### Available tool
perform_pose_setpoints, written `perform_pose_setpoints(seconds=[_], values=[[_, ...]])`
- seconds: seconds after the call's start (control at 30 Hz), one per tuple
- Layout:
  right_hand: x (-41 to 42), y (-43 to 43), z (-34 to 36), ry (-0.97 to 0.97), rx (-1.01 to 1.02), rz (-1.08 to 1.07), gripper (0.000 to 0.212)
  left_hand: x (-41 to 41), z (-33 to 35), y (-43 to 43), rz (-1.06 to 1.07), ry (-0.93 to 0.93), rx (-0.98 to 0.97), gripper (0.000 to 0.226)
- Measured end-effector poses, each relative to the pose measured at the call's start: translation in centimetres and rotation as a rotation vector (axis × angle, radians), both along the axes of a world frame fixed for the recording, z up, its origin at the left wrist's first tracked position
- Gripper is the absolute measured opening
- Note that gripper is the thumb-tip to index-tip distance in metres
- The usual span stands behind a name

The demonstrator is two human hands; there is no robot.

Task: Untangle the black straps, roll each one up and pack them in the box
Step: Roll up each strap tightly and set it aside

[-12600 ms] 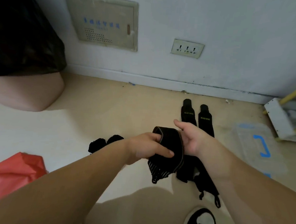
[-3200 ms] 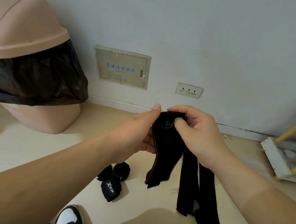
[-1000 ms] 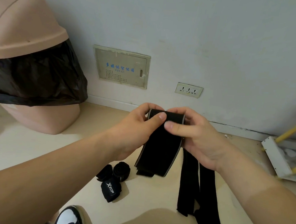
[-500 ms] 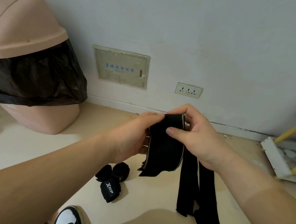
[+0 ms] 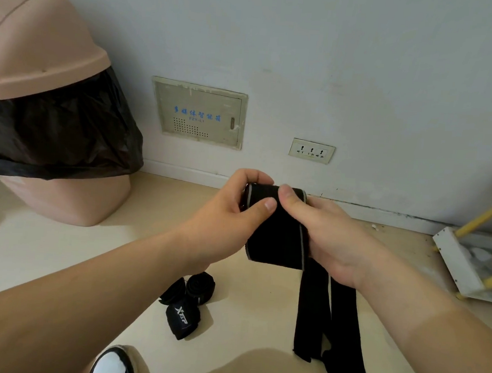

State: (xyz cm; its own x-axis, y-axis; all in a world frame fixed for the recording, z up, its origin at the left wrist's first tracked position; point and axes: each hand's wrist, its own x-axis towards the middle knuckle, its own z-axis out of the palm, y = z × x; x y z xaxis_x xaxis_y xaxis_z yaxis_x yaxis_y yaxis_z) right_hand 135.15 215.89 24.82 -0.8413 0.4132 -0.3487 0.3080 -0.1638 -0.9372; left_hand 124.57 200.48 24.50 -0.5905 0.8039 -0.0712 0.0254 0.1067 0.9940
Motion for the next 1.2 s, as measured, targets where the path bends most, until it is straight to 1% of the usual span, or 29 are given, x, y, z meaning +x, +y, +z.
perform_pose_setpoints(seconds=[0.07, 0.13, 0.2, 0.27, 0.33, 0.4, 0.47, 0.53, 0.6, 0.67, 0.73, 0.83, 0.9, 0.93, 0.97, 1.0, 1.07, 1.13, 1.2], values=[[0.0, 0.0, 0.0, 0.044, -0.025, -0.058, 0.036, 0.0, 0.0, 0.1, 0.007, -0.076, 0.000, 0.032], [0.0, -0.1, -0.2, 0.091, -0.044, -0.088, 0.026, -0.1, -0.1, 0.4, 0.033, -0.198, -0.007, 0.042], [0.0, -0.1, -0.4, 0.142, -0.040, -0.073, 0.024, -0.2, -0.4, 0.7, 0.043, -0.314, -0.018, 0.046], [0.0, -0.3, -0.5, 0.171, -0.006, -0.053, 0.033, -0.2, -0.7, 0.9, 0.011, -0.379, -0.060, 0.055], [0.1, -0.3, -0.7, 0.202, 0.052, -0.039, 0.042, -0.2, -0.9, 1.0, -0.024, -0.366, -0.118, 0.059], [0.0, -0.2, -0.8, 0.218, 0.084, -0.027, 0.048, -0.2, -0.8, 1.0, -0.034, -0.330, -0.119, 0.053], [0.0, -0.2, -0.8, 0.213, 0.051, -0.037, 0.051, 0.0, -0.5, 0.8, -0.010, -0.285, -0.090, 0.043], [-0.1, -0.2, -0.5, 0.195, -0.025, -0.054, 0.048, -0.1, -0.3, 0.8, 0.011, -0.244, -0.059, 0.033], [0.0, -0.1, -0.1, 0.154, -0.103, -0.042, 0.049, -0.2, -0.1, 0.7, 0.000, -0.222, -0.028, 0.028], [0.1, -0.3, 0.2, 0.075, -0.089, 0.035, 0.043, -0.5, -0.1, 0.5, -0.033, -0.188, -0.014, 0.025], [0.2, -0.2, 0.3, 0.004, -0.088, 0.072, 0.045, -0.6, -0.1, 0.2, -0.060, -0.144, -0.011, 0.023], [0.1, -0.1, 0.4, 0.007, -0.123, 0.059, 0.047, -0.6, -0.4, 0.1, -0.039, -0.125, -0.001, 0.026], [0.0, -0.1, 0.3, 0.053, -0.135, 0.025, 0.050, -0.6, -0.6, 0.3, 0.024, -0.203, -0.003, 0.034], [-0.1, -0.1, 0.1, 0.077, -0.148, -0.006, 0.051, -0.7, -0.8, 0.3, 0.045, -0.247, -0.019, 0.041], [-0.2, 0.0, -0.1, 0.096, -0.161, -0.040, 0.055, -0.7, -1.0, 0.4, 0.053, -0.272, -0.048, 0.048], [-0.3, 0.0, -0.2, 0.110, -0.175, -0.071, 0.059, -0.8, -1.1, 0.4, 0.043, -0.275, -0.079, 0.049], [-0.4, 0.2, -0.4, 0.135, -0.216, -0.121, 0.064, -0.7, -1.4, 0.6, 0.022, -0.239, -0.120, 0.035], [-0.4, 0.5, -0.3, 0.165, -0.264, -0.170, 0.055, -0.6, -1.6, 0.7, 0.056, -0.231, -0.141, 0.022], [-0.4, 0.6, -0.1, 0.180, -0.270, -0.188, 0.046, -0.6, -1.9, 0.9, 0.107, -0.246, -0.168, 0.018]])
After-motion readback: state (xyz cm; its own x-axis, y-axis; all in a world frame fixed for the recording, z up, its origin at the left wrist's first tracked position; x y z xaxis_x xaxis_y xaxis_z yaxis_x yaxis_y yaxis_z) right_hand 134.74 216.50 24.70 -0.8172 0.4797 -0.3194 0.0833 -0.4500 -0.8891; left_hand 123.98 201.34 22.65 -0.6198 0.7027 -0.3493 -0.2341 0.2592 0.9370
